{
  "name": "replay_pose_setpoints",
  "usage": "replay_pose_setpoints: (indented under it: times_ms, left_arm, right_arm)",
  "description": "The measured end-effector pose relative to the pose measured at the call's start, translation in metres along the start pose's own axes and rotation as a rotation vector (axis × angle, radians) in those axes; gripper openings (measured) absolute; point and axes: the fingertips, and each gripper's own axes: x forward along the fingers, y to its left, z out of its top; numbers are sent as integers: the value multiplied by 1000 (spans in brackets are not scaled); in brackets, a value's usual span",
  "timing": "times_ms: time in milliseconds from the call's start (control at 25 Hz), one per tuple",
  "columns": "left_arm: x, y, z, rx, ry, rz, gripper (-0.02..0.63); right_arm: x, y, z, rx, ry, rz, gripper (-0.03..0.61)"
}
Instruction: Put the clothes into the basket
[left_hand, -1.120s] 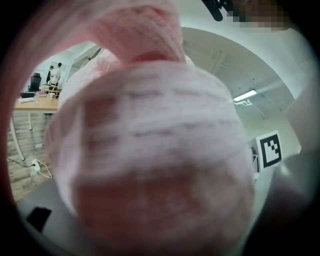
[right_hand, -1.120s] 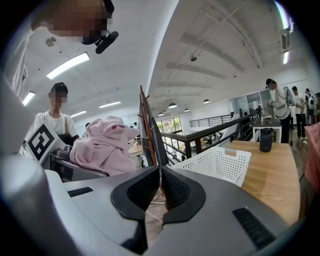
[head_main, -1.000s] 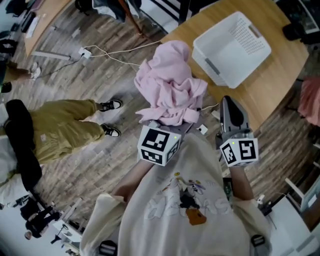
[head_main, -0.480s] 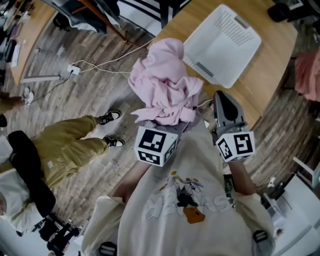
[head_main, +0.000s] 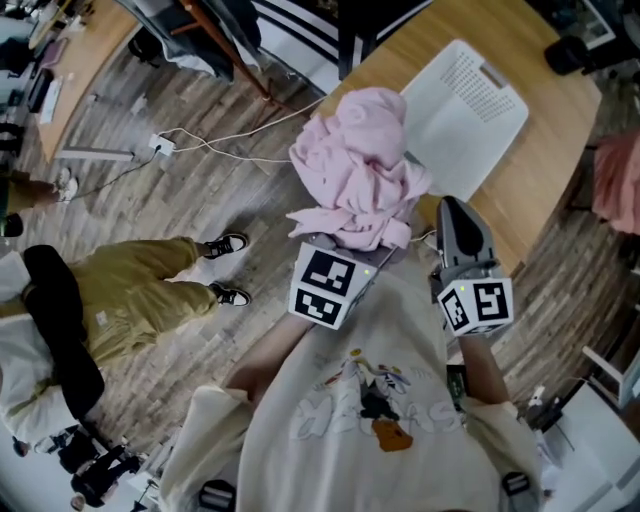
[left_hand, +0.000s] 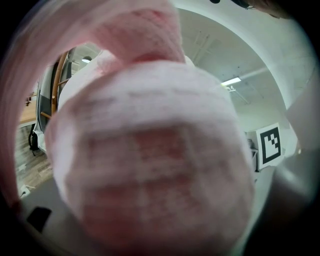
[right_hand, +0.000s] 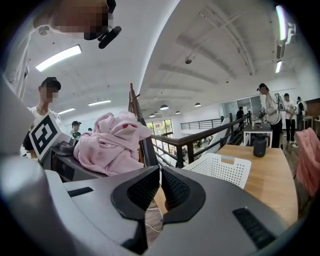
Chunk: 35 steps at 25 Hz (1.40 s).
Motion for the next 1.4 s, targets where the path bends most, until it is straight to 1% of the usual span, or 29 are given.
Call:
replay_pose_setpoints:
  times_ms: [160,440,600,760,1200,1400]
  left_arm:
    - [7,-3,12,-15,-1,7,431]
    - [24,-11,32,2,-1,25,431]
    - [40,-7,45,29,7,29,431]
    - [56,-16,50,29,25,10,431]
    - [106,-20,71,74,77,-16,431]
    - [130,-21,86,101,73,-31,431]
  right_arm:
    - [3,-6,13,-4,-16,17,25]
    - [9,-26,22,-16,-6,66,26]
    - [23,-36,35,-41,-29,83,25]
    - [25,-47,36,-41,-20,84,25]
    - [39,-100,36,-3,1,42,25]
    - [47,-115,35,4,6,37,25]
